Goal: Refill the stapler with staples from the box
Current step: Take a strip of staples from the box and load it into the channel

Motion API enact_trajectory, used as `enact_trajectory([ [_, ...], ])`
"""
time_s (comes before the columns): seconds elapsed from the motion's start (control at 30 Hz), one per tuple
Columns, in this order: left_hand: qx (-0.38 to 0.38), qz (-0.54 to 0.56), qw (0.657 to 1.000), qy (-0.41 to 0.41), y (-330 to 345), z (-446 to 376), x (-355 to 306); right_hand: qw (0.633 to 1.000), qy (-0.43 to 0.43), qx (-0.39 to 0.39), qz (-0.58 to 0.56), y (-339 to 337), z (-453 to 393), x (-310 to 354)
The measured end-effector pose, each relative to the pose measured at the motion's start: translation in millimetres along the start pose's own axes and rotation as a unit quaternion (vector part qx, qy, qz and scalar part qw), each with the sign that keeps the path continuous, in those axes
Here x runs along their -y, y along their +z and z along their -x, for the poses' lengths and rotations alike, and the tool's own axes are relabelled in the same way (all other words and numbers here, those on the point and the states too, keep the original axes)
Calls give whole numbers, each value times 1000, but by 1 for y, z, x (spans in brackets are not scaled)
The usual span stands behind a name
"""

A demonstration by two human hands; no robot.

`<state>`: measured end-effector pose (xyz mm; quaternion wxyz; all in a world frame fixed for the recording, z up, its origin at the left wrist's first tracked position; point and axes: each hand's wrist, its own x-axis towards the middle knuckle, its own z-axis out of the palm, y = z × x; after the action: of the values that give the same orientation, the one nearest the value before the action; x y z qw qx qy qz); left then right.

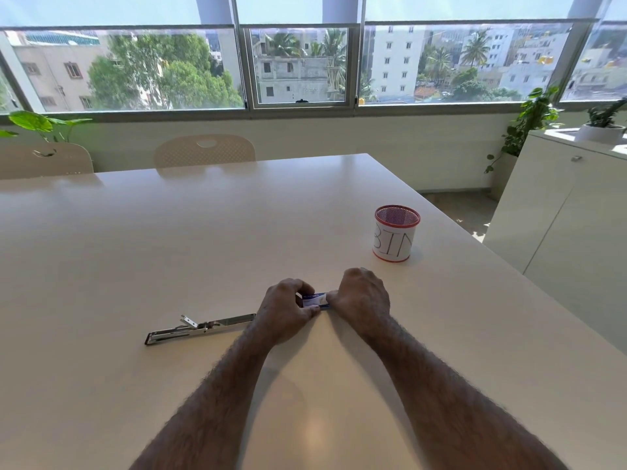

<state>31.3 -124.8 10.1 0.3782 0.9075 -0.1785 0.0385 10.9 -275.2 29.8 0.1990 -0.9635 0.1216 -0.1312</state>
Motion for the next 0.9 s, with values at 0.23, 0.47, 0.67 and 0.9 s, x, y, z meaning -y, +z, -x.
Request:
enact_trajectory([
  [0.23, 2, -8, 1000, 0, 0, 0, 0, 993, -34, 76, -85, -12, -4, -20],
  [0.47, -1, -14, 1000, 1, 0, 0, 0, 988, -71, 103, -95, -15, -4, -26],
  [0.67, -6, -17, 1000, 4, 1, 1, 0, 985, -91, 118, -85, -13, -7, -26],
  [0.9, -5, -17, 1000, 5, 1, 0, 1, 980, -144, 99, -93, -17, -5, -30],
])
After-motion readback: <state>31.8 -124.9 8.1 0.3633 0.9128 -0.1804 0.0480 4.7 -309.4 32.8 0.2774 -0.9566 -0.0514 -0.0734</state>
